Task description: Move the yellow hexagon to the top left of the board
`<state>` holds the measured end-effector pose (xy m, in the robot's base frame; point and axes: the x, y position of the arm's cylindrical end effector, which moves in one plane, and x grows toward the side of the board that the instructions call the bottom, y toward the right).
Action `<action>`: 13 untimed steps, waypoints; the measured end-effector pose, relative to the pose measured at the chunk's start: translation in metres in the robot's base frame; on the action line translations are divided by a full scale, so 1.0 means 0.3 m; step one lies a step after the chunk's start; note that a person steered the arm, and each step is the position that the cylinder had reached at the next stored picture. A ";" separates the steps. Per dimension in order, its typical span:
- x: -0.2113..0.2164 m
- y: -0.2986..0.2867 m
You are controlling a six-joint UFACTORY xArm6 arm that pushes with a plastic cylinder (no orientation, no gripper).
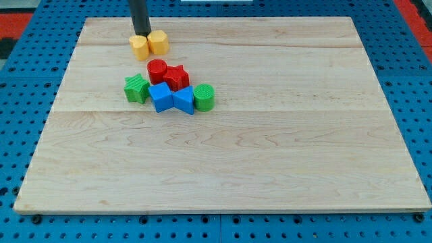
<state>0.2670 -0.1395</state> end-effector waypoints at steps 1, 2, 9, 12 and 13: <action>0.121 0.056; 0.209 0.111; -0.143 -0.016; -0.135 -0.110; -0.065 0.017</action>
